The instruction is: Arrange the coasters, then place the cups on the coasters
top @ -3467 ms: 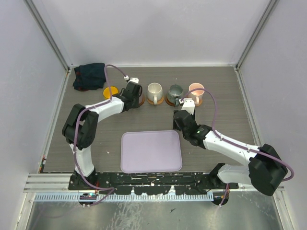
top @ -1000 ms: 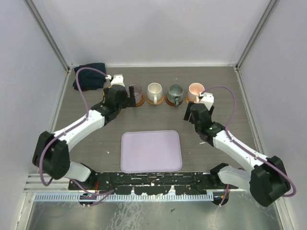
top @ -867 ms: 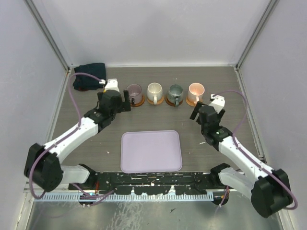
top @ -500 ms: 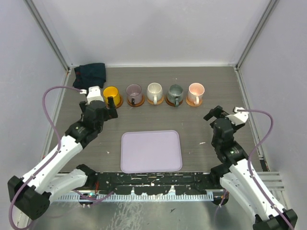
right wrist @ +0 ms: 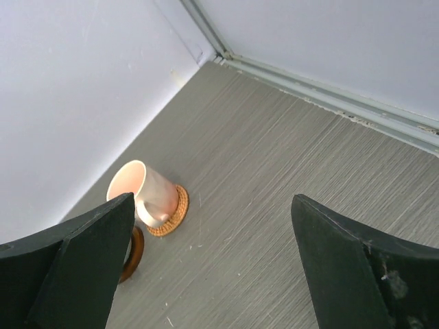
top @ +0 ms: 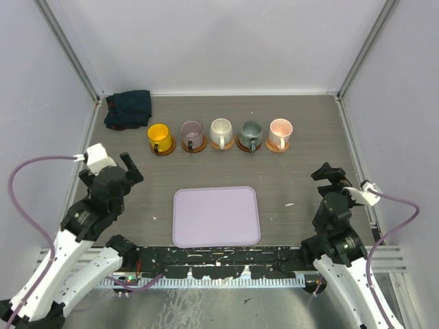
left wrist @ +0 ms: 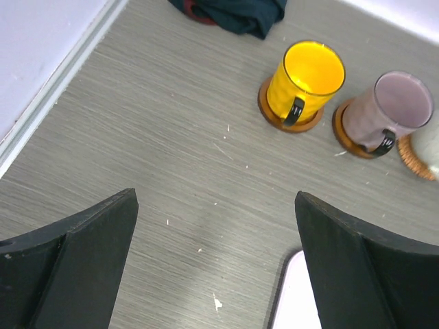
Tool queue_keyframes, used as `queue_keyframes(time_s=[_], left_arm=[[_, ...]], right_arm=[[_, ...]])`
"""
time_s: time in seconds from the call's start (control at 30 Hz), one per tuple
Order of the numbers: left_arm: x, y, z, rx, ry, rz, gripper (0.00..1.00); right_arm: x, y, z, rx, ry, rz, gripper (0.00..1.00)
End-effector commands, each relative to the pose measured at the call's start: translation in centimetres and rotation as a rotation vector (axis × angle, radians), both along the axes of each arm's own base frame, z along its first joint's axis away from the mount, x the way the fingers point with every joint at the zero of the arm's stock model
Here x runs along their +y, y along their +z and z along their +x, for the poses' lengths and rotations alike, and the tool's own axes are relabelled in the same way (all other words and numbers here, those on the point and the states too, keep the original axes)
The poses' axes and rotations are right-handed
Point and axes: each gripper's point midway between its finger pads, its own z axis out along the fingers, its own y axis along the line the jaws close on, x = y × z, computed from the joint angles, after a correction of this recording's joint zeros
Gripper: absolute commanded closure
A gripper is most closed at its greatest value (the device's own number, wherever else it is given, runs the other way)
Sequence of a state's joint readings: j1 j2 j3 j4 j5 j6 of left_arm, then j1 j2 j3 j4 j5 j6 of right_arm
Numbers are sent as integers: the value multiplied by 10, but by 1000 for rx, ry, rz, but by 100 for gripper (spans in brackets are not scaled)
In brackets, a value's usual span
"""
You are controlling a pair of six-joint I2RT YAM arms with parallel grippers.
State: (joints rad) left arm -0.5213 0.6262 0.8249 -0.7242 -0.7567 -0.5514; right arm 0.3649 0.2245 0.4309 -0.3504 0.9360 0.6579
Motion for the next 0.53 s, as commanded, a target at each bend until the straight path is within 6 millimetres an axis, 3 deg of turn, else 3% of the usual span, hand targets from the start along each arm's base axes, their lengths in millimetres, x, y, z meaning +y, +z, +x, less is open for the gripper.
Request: queue_keyframes(time_s=[0.0,0.2,0.5], left_arm=[[24,16,-18,-116,98,-52,2],[39,29,-36,-225,134,-109,2],[46,29,-45,-228,154,-121,2]], right_arm=[[-18,6,-16,-85,-100,51,0],[-18,5,-18,-93,-93,51,0],[-14,1,-9,-36,-92,32,0]])
